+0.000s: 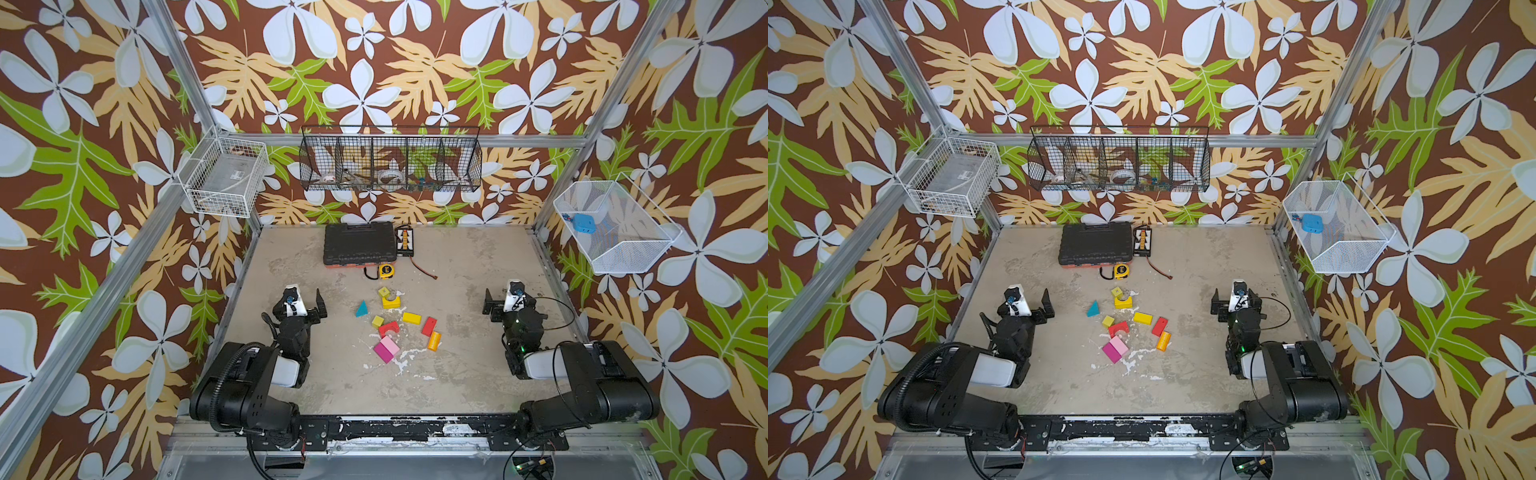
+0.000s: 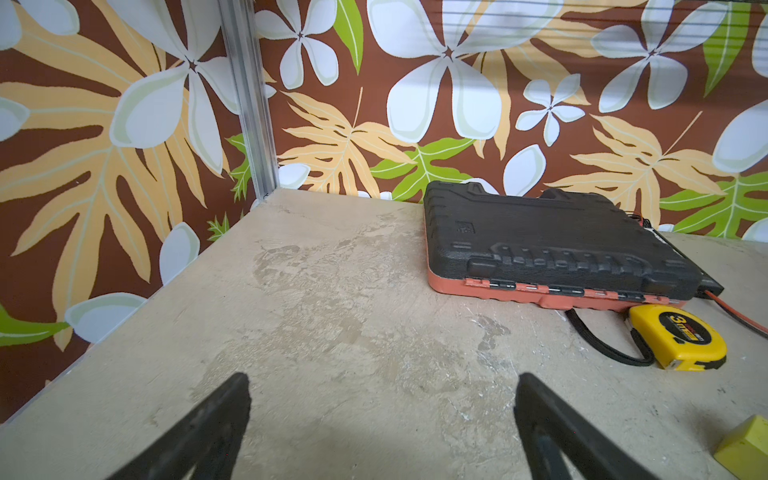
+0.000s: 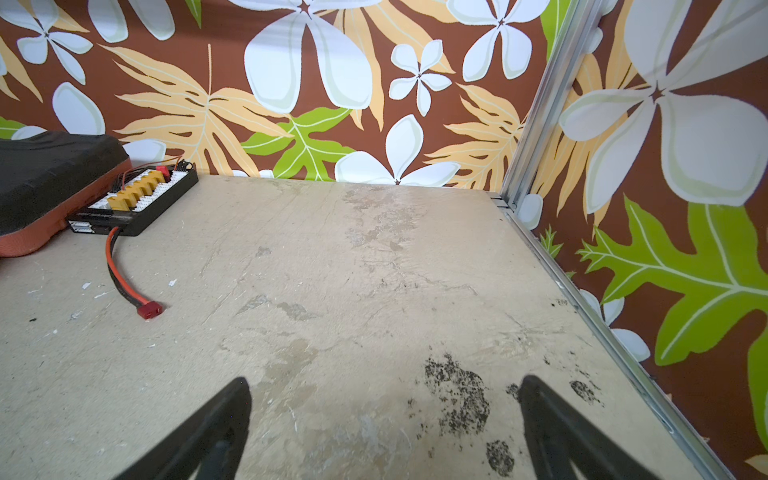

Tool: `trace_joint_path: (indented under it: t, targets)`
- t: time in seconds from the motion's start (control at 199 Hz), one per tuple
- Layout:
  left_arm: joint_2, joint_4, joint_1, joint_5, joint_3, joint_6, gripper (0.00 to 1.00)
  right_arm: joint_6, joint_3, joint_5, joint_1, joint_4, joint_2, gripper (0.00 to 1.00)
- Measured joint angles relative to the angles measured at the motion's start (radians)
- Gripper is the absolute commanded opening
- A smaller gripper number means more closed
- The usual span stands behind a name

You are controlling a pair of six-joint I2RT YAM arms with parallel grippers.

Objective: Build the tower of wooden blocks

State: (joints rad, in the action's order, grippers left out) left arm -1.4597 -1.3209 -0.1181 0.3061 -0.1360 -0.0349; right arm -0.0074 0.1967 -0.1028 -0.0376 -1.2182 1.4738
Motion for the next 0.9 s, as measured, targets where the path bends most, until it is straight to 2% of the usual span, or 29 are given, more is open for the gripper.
trace_joint_path:
  t: [0.397,0.507,0.623,0.773,0.904]
  targets:
    - [0.023,0.020,-0.002,-0.008,0.008,0.004,1.00,0.000,-0.005,0.005,-0.002,0.000,-0.004,1.00]
    - [0.209,0.174,-0.056,0.043,-0.034,0.006,1.00,0.000,-0.008,-0.050,-0.042,0.061,-0.094,1.00]
    - [0.414,0.372,-0.068,0.088,-0.113,-0.078,1.00,0.018,0.020,-0.120,-0.071,0.170,-0.262,1.00]
    - [0.601,0.545,-0.069,0.090,-0.063,-0.188,1.00,0.143,-0.051,-0.154,-0.074,0.274,-0.520,1.00]
    - [0.736,0.698,-0.069,0.049,-0.069,-0.256,1.00,0.283,-0.129,-0.120,-0.073,0.312,-0.690,1.00]
